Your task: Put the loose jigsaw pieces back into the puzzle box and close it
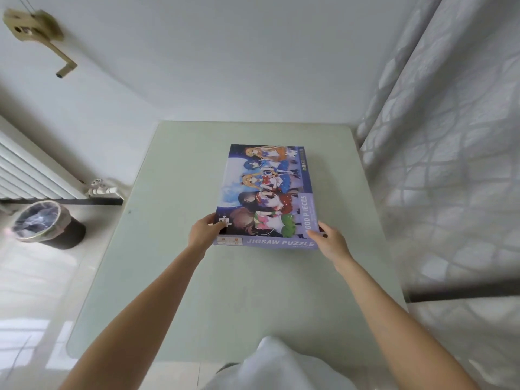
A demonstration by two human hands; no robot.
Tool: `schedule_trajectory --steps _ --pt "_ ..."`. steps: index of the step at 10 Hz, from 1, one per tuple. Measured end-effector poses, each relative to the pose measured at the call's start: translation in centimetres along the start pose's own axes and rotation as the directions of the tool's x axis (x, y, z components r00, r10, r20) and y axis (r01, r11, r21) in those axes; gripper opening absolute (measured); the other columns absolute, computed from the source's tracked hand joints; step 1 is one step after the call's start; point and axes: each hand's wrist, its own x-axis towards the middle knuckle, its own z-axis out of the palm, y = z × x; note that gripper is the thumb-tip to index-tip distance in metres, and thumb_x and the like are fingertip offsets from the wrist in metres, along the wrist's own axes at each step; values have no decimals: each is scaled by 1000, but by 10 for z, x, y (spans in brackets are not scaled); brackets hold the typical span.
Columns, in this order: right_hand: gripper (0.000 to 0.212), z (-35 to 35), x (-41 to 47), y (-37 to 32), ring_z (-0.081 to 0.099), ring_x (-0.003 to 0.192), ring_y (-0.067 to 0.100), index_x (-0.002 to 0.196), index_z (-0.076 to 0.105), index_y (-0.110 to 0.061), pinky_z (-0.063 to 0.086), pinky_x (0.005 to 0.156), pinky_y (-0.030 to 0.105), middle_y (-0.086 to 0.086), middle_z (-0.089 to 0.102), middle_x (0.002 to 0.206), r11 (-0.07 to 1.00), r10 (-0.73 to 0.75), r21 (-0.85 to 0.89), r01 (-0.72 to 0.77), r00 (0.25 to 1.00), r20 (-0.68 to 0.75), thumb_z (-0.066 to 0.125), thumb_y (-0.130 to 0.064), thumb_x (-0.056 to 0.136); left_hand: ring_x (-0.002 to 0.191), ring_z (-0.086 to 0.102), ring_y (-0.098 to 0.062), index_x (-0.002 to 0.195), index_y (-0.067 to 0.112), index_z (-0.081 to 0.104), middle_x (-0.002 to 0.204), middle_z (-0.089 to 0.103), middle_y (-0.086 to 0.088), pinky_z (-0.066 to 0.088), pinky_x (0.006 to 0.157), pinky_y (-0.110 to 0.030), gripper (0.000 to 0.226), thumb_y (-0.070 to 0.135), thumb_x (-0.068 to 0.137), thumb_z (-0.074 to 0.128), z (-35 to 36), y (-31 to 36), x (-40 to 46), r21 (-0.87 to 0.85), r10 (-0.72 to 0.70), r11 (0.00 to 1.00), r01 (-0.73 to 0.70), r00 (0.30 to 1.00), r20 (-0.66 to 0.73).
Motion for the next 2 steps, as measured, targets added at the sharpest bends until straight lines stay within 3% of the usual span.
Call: schedule_trajectory --steps 1,2 --pt "31 15 -13 24 60 95 23 120 60 -21 43 78 30 3 67 105 996 88 -4 -88 994 72 57 -23 89 96 63 -21 120 19 58 109 67 -2 50 77 -34 39 27 81 58 10 -26 -13 8 -57 998 57 998 1" --pt "54 28 -20 35 53 113 20 139 39 -16 40 93 30 3 55 131 988 144 46 -151 982 125 58 -26 89 112 56 -21 140 17 37 129 56 -3 41 81 -27 55 21 89 56 17 -38 -22 -129 -122 985 118 992 -24"
